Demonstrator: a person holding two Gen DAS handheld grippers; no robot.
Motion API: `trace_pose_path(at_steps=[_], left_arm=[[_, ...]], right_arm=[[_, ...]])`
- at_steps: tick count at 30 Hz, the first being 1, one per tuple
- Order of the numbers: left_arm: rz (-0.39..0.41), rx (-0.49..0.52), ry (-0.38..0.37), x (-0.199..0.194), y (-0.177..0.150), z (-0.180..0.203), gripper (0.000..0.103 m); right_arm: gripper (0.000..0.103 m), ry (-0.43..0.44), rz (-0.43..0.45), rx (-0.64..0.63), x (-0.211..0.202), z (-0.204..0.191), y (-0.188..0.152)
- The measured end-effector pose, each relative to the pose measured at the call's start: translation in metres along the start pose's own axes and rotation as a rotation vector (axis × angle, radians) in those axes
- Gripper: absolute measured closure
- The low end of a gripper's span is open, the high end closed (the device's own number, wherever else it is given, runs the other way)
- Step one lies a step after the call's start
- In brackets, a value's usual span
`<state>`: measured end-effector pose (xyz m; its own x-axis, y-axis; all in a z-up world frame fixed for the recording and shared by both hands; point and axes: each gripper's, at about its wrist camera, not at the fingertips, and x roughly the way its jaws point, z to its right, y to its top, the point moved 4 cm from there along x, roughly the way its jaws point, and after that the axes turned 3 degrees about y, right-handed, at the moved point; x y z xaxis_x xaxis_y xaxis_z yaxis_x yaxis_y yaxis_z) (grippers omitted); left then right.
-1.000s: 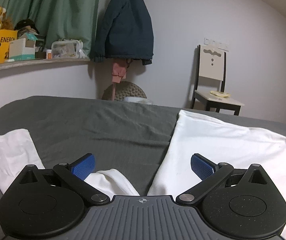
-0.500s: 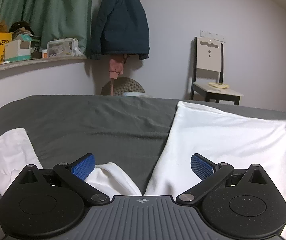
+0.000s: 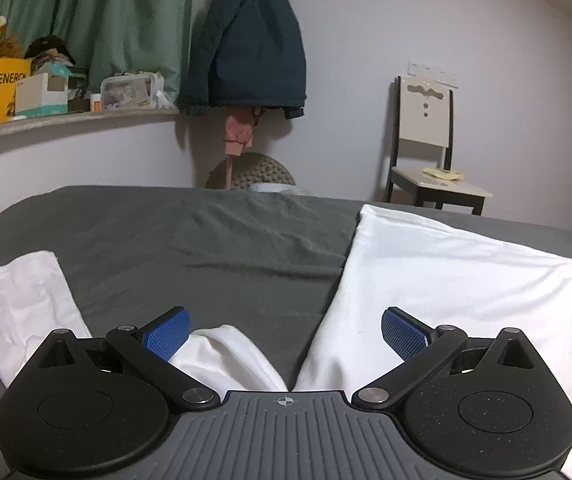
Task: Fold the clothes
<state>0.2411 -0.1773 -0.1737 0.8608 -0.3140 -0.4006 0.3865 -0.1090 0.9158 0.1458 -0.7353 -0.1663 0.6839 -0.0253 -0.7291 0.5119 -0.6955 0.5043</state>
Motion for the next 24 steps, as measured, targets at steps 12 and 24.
trace_pose_path(at_steps=[12, 24], left_arm=[[-0.02, 0.022, 0.009, 0.003, -0.002, 0.0, 0.0], [0.038, 0.013, -0.024, -0.028, 0.015, -0.005, 0.0]], right_arm=[[0.058, -0.068, 0.131, 0.014, -0.036, 0.004, -0.005], [0.058, 0.271, -0.304, -0.489, -0.153, 0.013, -0.163]])
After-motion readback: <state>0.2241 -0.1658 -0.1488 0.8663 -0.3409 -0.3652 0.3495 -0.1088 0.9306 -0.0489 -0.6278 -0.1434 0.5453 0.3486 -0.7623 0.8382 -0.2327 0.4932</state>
